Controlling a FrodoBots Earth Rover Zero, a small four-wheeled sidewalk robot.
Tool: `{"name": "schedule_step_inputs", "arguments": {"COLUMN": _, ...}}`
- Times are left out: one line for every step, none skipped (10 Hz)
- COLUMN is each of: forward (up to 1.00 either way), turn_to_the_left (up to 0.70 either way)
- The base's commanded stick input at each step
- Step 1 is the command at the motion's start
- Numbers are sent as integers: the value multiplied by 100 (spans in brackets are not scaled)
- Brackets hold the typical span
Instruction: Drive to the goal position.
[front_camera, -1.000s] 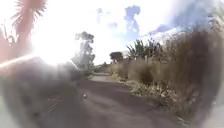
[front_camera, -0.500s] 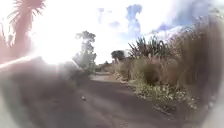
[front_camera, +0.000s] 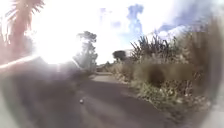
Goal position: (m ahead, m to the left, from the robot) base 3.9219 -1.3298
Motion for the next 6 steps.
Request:
{"name": "schedule_step_inputs", "arguments": {"forward": 50, "turn_to_the_left": 1}}
{"name": "schedule_step_inputs", "arguments": {"forward": 50, "turn_to_the_left": 1}}
{"name": "schedule_step_inputs", "arguments": {"forward": 50, "turn_to_the_left": 1}}
{"name": "schedule_step_inputs", "arguments": {"forward": 50, "turn_to_the_left": 1}}
{"name": "schedule_step_inputs", "arguments": {"forward": 50, "turn_to_the_left": 1}}
{"name": "schedule_step_inputs", "arguments": {"forward": 50, "turn_to_the_left": 1}}
